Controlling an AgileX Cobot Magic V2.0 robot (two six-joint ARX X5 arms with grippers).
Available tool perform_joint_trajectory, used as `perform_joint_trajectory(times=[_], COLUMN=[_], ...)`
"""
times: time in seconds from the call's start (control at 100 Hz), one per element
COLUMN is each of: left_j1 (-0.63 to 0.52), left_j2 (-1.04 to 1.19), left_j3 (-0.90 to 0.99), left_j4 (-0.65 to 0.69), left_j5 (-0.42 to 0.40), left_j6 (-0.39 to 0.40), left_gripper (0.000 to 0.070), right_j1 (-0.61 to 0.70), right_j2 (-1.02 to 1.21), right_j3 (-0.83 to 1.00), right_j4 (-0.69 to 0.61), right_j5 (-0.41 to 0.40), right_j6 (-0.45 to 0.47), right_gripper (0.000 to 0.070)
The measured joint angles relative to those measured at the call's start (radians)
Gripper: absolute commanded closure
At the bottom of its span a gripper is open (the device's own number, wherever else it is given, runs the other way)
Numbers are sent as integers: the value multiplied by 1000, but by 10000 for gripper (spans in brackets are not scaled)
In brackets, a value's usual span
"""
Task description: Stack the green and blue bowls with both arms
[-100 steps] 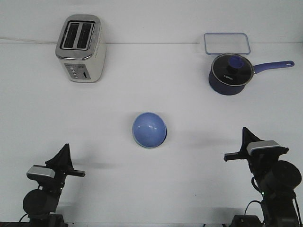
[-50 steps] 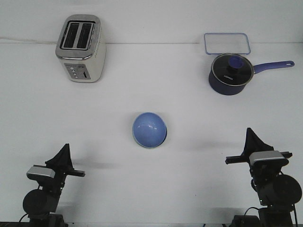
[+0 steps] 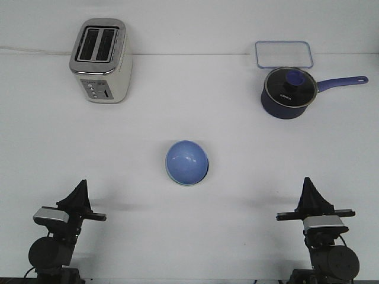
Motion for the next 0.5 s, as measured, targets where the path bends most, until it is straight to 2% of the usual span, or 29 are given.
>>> perform_joint_trajectory(times=[0.26, 0.38, 0.5], left_j1=[0, 0, 0], left_j2=[0, 0, 0], left_j3=[0, 0, 0], left_j4=[0, 0, 0], left_j5=[0, 0, 0], left_j6=[0, 0, 0], left_gripper=[690, 690, 690], right_j1=[0, 0, 0], right_j2=[3, 3, 3], right_j3=[-41, -76, -103], right_j4=[41, 96, 98], right_j5=[69, 77, 77], right_j6=[0, 1, 2], right_gripper=[700, 700, 700])
